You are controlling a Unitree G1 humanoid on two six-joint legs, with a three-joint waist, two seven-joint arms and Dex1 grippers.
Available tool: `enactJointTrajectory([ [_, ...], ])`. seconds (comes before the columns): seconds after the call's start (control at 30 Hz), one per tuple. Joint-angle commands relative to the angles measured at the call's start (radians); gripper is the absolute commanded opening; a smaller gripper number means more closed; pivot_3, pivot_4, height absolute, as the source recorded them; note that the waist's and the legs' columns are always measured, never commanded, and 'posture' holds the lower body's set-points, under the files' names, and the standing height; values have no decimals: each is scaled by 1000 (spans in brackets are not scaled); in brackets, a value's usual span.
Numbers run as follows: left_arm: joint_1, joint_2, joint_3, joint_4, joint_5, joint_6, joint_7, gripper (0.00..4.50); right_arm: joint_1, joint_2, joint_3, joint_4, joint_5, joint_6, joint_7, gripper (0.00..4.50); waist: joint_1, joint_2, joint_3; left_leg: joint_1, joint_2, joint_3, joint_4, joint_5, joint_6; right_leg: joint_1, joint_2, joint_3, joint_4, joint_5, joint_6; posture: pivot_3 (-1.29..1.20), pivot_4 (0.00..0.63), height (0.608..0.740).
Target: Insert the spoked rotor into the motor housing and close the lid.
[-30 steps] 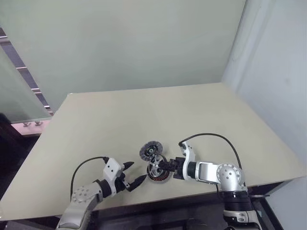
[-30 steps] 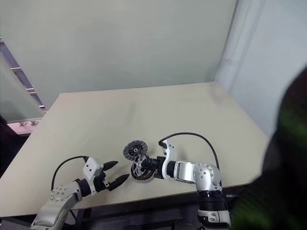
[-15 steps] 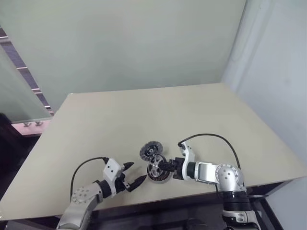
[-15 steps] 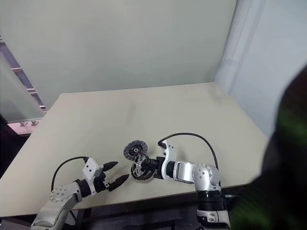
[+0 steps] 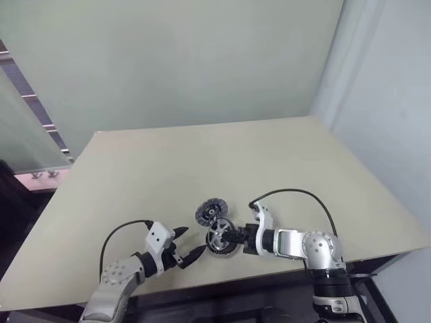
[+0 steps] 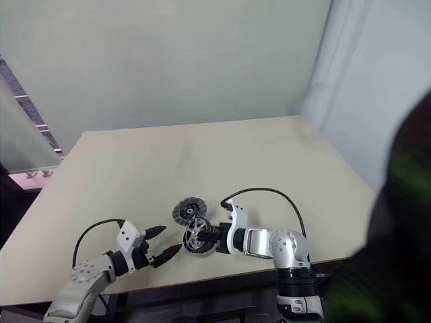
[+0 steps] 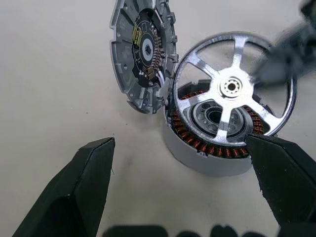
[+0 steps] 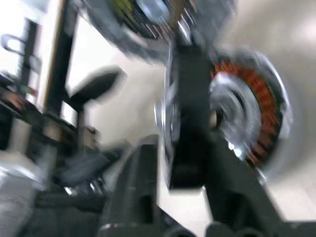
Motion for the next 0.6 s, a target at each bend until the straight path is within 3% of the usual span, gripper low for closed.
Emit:
enactJointTrajectory([
  [0.03,-12,0,12,-14,-1,-17,2,4500,-9,4,10,-16,-11,-4,13,2501,0,0,0,0,0,0,0,0,0,0,0,0,0,0,0,0,0,740],
  [0.23,-13,0,10,-12,0,-19,0,4500,-8,10,8,-36,-16,5,16,4487,0,0,0,1,0,0,1,0,0,2,0,0,0,0,0,0,0,740],
  [0.6,-20,-4,3,-5,2,-23,-6,4500,-25,-5,-7,-97,-15,44,10,4487,0,0,0,-1,0,-1,2,0,0,0,0,0,0,0,0,0,0,740],
])
